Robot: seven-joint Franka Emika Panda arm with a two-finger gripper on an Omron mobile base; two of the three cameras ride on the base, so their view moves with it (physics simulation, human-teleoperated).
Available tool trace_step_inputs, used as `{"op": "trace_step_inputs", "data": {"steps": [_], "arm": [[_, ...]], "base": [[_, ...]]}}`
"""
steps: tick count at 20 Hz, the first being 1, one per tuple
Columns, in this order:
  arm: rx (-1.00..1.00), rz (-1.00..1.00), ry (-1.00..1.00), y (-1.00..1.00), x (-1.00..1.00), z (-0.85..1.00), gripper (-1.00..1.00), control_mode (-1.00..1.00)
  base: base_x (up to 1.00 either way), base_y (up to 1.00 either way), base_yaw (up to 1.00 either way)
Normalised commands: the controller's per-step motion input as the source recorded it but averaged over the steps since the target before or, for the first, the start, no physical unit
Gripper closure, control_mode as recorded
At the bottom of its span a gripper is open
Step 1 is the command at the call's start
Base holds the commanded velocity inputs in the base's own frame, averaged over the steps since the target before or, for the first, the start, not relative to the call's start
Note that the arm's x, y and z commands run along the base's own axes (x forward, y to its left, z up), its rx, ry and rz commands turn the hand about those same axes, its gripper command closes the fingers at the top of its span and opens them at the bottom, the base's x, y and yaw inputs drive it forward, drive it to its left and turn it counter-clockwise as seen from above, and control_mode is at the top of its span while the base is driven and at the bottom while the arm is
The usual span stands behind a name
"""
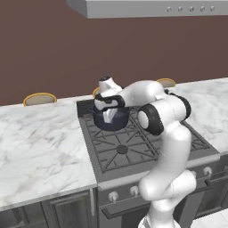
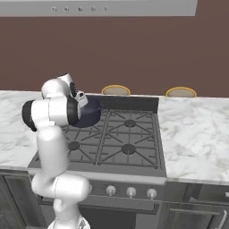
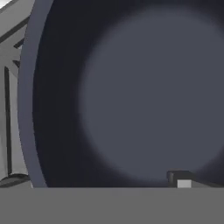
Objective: Move the pot and pan from the stove into the sink.
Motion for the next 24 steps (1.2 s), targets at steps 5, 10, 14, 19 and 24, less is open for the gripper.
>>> {"op": "trace_step_inputs", "data": {"steps": [5,10,14,19,24], "arm": [[0.0,0.02,0.03,0.03,0.49,-0.26,-1.0,-1.0],[0.0,0.03,0.06,0.06,0.22,-0.34,1.0,-1.0],[-0.03,0.01,0.03,0.05,0.0,-0.21,1.0,-1.0],[0.0,0.0,0.0,0.0,0.0,0.0,1.0,-1.0],[0.01,-0.01,0.0,0.0,-0.07,0.21,1.0,-1.0]], "base": [[0.0,0.0,0.0],[0.0,0.0,0.0],[0.0,0.0,0.0],[0.0,0.0,0.0],[0.0,0.0,0.0]]}}
